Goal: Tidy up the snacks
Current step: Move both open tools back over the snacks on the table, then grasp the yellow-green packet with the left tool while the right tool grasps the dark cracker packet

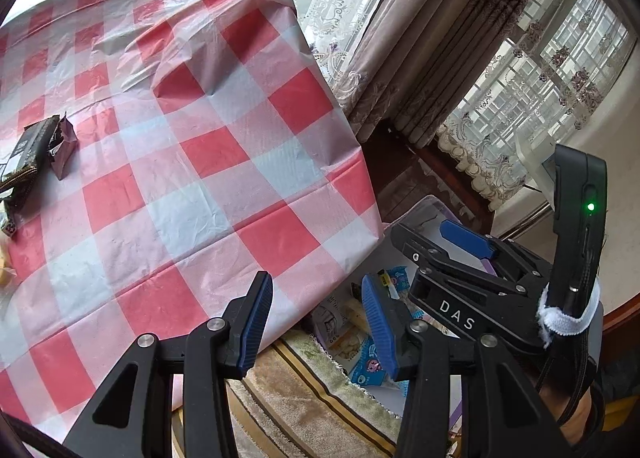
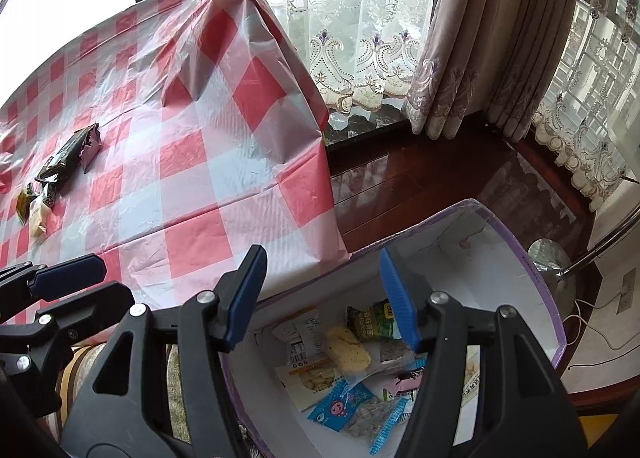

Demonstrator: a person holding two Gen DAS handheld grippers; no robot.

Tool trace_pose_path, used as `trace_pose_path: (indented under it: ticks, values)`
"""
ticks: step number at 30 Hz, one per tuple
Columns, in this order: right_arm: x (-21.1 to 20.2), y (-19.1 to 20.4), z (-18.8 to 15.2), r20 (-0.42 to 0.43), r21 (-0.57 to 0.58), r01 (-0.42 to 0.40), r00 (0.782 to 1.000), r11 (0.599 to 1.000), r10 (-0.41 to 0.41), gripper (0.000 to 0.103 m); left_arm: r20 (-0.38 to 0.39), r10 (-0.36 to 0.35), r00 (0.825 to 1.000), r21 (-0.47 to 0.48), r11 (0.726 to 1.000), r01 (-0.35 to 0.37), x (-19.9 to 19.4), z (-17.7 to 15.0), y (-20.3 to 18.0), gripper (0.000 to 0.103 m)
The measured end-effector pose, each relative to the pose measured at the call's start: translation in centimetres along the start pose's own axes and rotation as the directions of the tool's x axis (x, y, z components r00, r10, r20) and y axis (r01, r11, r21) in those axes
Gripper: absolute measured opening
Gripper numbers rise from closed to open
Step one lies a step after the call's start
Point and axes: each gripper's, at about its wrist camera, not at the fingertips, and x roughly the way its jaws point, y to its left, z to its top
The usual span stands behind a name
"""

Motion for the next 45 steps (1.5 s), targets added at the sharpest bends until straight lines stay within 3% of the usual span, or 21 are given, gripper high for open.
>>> trace_pose_path:
  ticks: [12, 19, 28, 34, 45]
  values:
    - [-0.4, 5.6, 1.3, 0.014, -0.077, -0.057, 0.998, 0.995, 0.059, 0.063, 0.081, 0.064, 0.995, -0.098, 0.994, -0.056, -2.5, 0.9, 5.8, 0.048]
    - [-0.3, 9.9, 2.5, 0.028, -0.121, -0.097, 0.994, 0.988, 0.101, 0.064, 0.126, 0.129, 0.984, -0.184, 0.977, -0.105, -4.7, 1.2, 11.1, 0.048]
    - [-0.3, 16.1, 5.6, 0.071, -0.156, -0.155, 0.983, 0.975, 0.167, 0.066, 0.193, 0.279, 0.941, -0.344, 0.917, -0.201, -9.4, 1.0, 20.6, 0.049]
    - [0.0, 21.2, 7.8, 0.085, -0.195, -0.219, 0.967, 0.956, 0.239, 0.066, 0.205, 0.378, 0.903, -0.391, 0.877, -0.279, -11.7, 0.3, 26.3, 0.058]
    - [3.0, 29.0, 10.0, 0.040, -0.253, -0.303, 0.946, 0.919, 0.323, 0.066, 0.154, 0.449, 0.880, -0.347, 0.859, -0.378, -10.9, -0.3, 31.6, 0.058]
